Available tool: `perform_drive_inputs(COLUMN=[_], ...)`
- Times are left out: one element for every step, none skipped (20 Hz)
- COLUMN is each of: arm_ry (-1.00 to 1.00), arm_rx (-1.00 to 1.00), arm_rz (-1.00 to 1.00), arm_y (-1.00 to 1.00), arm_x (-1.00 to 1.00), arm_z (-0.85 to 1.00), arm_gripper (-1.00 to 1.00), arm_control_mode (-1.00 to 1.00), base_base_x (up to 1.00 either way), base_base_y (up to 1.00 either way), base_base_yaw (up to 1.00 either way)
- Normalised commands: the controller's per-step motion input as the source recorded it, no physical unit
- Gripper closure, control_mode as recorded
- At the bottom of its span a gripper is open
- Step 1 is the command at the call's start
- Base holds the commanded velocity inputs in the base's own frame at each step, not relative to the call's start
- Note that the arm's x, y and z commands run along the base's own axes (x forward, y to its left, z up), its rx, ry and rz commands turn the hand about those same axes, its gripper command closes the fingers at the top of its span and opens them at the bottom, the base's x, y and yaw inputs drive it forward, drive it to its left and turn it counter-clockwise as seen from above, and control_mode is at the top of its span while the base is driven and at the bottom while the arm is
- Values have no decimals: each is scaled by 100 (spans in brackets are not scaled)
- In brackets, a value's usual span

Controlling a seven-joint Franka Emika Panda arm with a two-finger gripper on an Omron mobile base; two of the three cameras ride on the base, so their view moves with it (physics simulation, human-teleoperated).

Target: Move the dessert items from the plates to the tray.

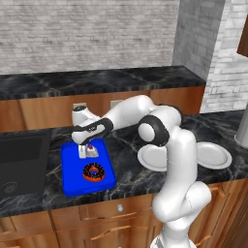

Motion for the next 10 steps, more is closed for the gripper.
perform_drive_inputs(arm_ry=[0, 0, 0, 0, 0, 0, 0, 0, 0, 0], arm_rx=[0, 0, 0, 0, 0, 0, 0, 0, 0, 0], arm_rz=[0, 0, 0, 0, 0, 0, 0, 0, 0, 0], arm_y=[0, 0, 0, 0, 0, 0, -4, -1, -5, -8], arm_x=[0, 0, 0, 0, 0, 0, -16, -14, -13, -16], arm_z=[0, 0, 0, 4, 34, 37, 56, 50, 69, 68], arm_gripper=[-100, -100, -100, -100, -100, -100, -100, -100, -100, -100], arm_control_mode=[-100, -100, -100, -100, -100, -100, -100, -100, -100, -100], base_base_x=[0, 0, 0, 0, 0, 0, 0, 0, 0, 0], base_base_y=[0, 0, 0, 0, 0, 0, 0, 0, 0, 0], base_base_yaw=[0, 0, 0, 0, 0, 0, 0, 0, 0, 0])
